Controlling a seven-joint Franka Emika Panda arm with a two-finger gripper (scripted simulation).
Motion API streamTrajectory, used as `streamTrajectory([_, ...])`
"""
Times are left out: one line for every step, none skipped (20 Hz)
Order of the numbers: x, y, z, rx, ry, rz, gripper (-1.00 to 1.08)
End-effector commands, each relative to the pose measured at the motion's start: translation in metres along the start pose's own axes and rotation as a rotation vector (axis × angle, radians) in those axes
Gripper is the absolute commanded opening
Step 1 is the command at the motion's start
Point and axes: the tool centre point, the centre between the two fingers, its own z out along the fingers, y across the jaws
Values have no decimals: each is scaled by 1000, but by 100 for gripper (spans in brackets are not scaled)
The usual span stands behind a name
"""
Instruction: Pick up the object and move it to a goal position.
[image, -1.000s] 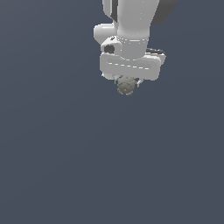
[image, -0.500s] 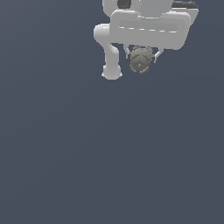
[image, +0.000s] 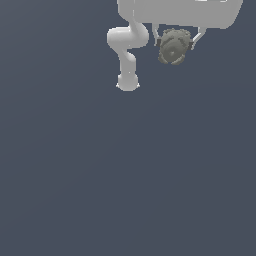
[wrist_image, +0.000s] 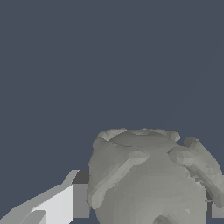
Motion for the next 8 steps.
streamTrajectory([0, -3, -7, 0, -1, 0, -100])
streamTrajectory([0, -3, -9, 0, -1, 0, -100])
streamTrajectory([0, -4, -11, 0, -1, 0, -100])
streamTrajectory([0, -5, -12, 0, -1, 0, -100])
streamTrajectory([0, -5, -13, 0, -1, 0, -100])
streamTrajectory([0, -5, -13, 0, -1, 0, -100])
streamTrajectory([0, -5, -14, 0, -1, 0, -100])
streamTrajectory([0, -5, -14, 0, -1, 0, -100])
